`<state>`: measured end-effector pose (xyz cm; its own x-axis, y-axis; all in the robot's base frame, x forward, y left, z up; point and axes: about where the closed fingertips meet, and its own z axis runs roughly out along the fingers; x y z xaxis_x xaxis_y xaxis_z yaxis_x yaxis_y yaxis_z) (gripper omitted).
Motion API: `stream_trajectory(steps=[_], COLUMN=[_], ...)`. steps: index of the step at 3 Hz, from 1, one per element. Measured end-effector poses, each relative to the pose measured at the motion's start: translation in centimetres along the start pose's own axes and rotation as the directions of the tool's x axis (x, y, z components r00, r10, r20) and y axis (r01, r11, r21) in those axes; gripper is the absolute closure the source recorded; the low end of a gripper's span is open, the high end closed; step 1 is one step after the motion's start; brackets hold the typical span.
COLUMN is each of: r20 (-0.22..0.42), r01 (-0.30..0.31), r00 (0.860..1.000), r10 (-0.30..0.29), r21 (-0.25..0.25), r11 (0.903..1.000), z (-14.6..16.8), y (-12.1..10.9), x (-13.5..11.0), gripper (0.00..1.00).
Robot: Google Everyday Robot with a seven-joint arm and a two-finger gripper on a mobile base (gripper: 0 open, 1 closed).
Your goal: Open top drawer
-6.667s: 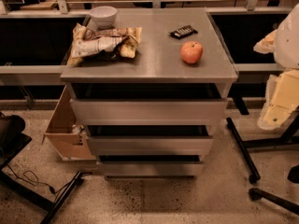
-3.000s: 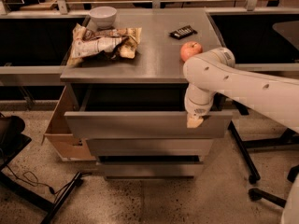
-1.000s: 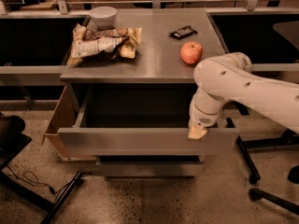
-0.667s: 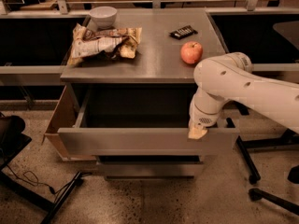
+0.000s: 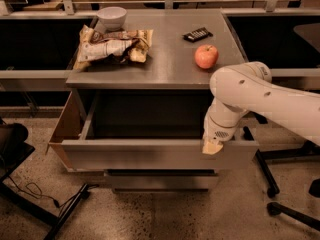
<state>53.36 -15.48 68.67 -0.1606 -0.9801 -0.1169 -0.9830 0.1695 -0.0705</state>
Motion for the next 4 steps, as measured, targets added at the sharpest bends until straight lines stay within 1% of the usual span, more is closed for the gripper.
stream_trajectory(steps=[1, 2, 3, 4], r20=[-0.004, -0.008, -0.04, -0.046], r01=[-0.025, -0.052, -0.09, -0.098], r00=[1.0, 0.999, 0.995, 0.994], r10=[0.025, 0.052, 0.087, 0.094], r21=[-0.024, -0.04, -0.08, -0.089], r11=[0.9994, 0.9978, 0.9928, 0.9912], z=[-0.5, -0.9, -1.0, -1.0], y=[1.4, 2.3, 5.2, 5.8], x=[0.6, 1.2, 3.1, 3.4], gripper=[1.0, 1.0, 1.0, 1.0])
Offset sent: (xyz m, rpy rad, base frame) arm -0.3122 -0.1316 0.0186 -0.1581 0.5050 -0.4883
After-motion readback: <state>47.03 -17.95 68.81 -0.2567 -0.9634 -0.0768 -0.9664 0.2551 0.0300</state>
